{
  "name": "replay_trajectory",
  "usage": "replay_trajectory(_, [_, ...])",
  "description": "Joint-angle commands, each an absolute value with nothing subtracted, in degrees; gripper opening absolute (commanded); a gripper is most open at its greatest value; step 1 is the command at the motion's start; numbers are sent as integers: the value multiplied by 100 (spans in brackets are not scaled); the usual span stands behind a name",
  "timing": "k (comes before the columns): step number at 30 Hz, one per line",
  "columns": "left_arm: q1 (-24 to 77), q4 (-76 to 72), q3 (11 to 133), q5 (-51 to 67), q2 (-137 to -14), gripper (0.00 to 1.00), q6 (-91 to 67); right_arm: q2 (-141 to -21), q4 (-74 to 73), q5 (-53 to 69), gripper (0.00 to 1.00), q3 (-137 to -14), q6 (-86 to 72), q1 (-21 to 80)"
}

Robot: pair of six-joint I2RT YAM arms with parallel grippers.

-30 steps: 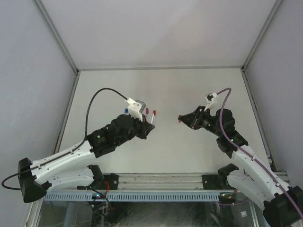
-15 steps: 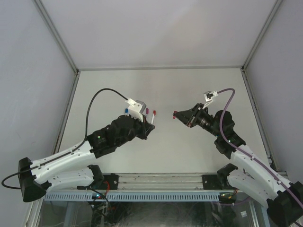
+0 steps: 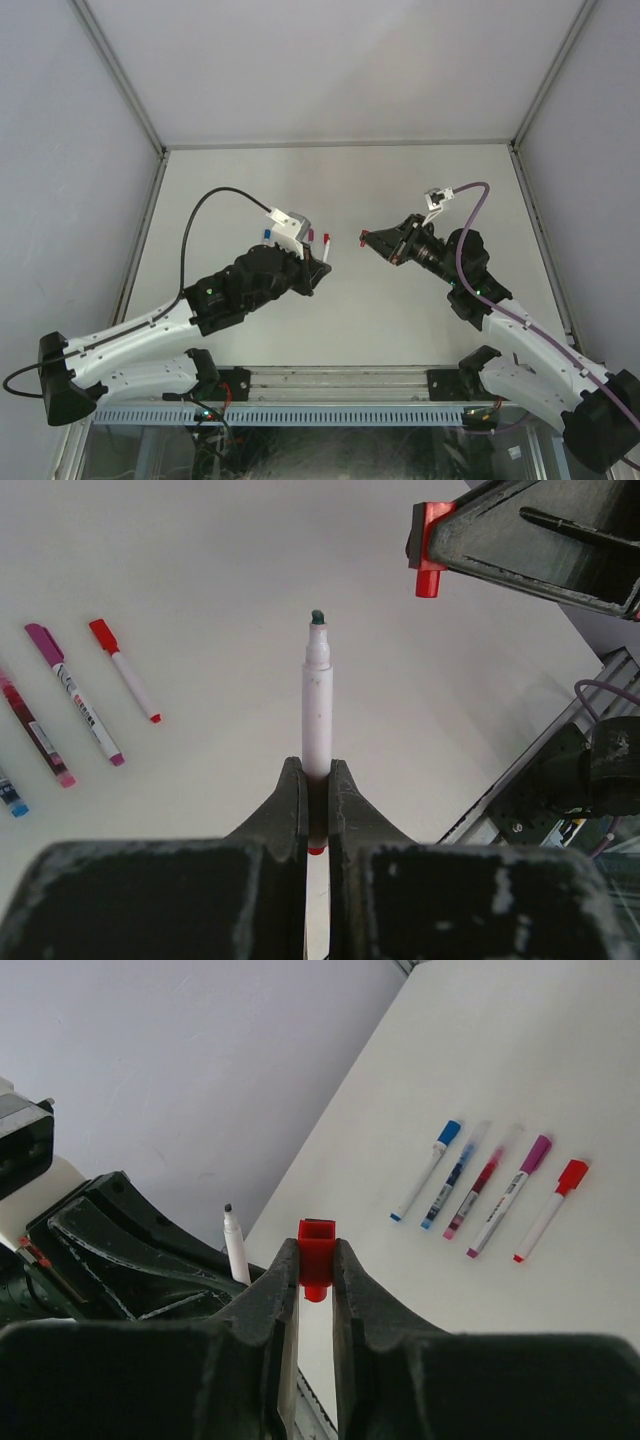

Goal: Insert the pens into the pen caps
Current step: Insert the pen cap onto the pen.

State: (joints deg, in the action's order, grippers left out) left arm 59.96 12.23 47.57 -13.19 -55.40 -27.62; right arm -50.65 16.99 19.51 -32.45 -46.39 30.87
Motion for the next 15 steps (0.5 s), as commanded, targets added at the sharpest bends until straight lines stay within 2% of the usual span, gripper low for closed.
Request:
replay_trajectory(1, [6085,801,4675,-1362,-5381,0,-2639,-4912,2117,1859,0,-3533,-4790,3137])
replay_trajectory(15, [6177,410,4527,-1018,-5256,0,-2532,-4716,2634,2113,0,-3534,-4256,3471])
